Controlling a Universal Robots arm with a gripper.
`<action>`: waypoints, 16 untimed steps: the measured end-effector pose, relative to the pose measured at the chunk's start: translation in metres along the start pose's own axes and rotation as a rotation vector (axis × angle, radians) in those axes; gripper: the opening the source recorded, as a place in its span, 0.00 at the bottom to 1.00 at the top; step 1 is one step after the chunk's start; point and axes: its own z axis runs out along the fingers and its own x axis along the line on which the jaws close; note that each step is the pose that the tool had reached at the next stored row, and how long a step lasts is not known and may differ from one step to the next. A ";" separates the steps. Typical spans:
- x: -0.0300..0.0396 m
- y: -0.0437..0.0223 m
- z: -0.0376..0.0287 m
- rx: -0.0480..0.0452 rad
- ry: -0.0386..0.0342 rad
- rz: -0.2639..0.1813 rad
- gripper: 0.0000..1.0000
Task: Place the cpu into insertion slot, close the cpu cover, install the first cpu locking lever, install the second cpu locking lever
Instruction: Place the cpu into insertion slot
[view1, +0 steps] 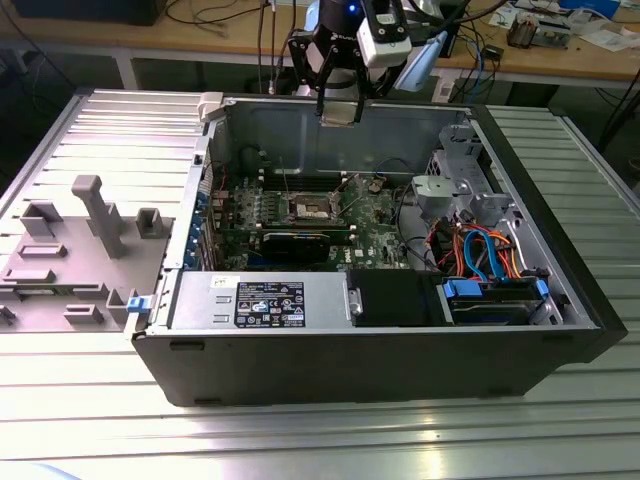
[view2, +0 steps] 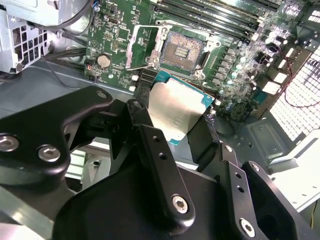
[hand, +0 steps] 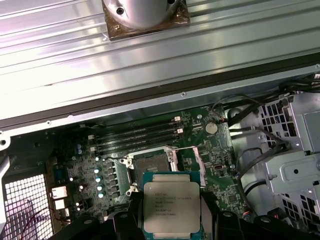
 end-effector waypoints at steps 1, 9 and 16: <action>0.0000 0.0000 0.0000 -0.0001 -0.0003 0.003 0.55; 0.0000 0.0000 0.0000 -0.0009 -0.0047 0.052 0.55; 0.0000 0.0000 0.0000 -0.0011 -0.0053 0.059 0.55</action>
